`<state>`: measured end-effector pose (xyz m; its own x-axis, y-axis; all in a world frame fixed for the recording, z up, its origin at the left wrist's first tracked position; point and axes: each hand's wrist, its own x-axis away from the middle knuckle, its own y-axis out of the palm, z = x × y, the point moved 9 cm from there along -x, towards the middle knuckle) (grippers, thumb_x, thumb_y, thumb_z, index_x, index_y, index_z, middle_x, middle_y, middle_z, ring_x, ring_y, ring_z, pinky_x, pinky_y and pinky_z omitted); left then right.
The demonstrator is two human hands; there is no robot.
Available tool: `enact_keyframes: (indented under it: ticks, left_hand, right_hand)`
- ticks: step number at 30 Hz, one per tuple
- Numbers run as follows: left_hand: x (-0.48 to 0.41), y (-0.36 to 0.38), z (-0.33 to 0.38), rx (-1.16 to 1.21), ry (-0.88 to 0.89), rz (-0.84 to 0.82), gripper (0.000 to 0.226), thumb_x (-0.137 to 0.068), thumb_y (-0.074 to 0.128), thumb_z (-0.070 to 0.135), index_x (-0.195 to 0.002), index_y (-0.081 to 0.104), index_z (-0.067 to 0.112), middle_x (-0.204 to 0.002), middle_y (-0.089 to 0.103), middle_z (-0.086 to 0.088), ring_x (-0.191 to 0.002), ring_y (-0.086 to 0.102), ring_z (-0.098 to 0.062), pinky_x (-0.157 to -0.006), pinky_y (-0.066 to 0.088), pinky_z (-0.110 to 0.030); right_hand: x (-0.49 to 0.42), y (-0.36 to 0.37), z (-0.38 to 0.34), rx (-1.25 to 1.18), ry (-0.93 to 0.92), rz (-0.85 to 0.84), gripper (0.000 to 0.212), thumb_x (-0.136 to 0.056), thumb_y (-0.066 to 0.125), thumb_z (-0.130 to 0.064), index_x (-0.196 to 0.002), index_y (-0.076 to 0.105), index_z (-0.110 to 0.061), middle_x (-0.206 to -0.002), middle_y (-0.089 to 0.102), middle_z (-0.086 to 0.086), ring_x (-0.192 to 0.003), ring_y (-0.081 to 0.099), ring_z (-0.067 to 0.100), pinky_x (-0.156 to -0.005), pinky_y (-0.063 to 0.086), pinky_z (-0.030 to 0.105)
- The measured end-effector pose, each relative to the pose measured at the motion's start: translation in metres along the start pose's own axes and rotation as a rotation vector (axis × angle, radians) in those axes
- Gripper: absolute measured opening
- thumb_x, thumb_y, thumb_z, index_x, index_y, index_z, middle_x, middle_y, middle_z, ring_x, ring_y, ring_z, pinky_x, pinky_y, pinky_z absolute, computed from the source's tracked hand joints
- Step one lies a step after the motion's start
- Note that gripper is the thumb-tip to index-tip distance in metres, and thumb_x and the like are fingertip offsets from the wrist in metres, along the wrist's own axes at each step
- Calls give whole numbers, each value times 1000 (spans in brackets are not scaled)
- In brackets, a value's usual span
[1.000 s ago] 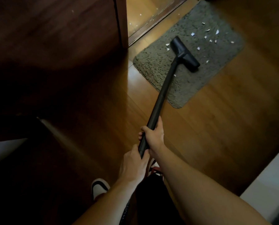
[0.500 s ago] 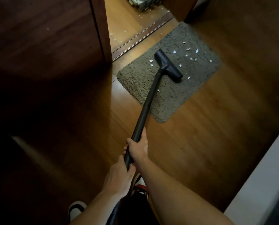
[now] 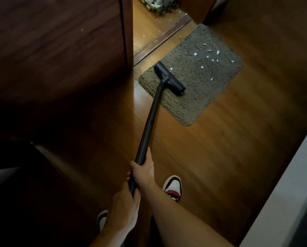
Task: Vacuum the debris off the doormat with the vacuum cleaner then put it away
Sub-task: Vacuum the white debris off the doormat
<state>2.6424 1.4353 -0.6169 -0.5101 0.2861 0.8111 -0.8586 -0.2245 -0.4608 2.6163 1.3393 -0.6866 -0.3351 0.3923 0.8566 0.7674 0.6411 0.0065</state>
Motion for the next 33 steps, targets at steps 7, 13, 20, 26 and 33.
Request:
enact_keyframes:
  ticks: [7,13,20,26,33]
  left_hand:
    - [23,-15,-42,-90,9,-39,55,-103,33,44,-154,20,27,-129,57,9,-107,62,-8,-95,49,-29]
    - [22,-25,-38,-22,-32,1,50,-103,36,44,-149,30,27,-119,62,5,-106,63,-14,-91,50,-30]
    - [2,-18,10,38,22,78,48,-104,41,34,-150,33,24,-132,59,4,-118,59,-14,-85,44,-21]
    - [-23,-7,58,57,52,113,46,-102,42,37,-147,37,27,-115,65,5,-98,65,-12,-78,53,-25]
    - [-49,11,119,7,27,110,40,-103,40,40,-138,44,22,-96,61,6,-83,62,-12,-73,51,-26]
  right_hand:
    - [30,29,30,-5,-17,-7,88,-96,59,-4,-155,13,-52,-112,62,18,-60,63,13,-56,55,28]
    - [27,33,21,-6,-42,-13,87,-97,58,-3,-155,15,-51,-106,62,17,-60,63,12,-55,55,27]
    - [-4,6,-18,3,-77,-32,87,-97,59,-4,-159,12,-42,-93,63,13,-58,64,13,-53,55,27]
    - [-38,-24,-55,-4,-76,-31,88,-95,60,-2,-159,13,-42,-95,62,16,-55,63,15,-51,55,30]
    - [-77,-69,-97,63,-117,28,83,-93,62,-1,-156,23,-38,-90,60,12,-55,63,19,-52,54,32]
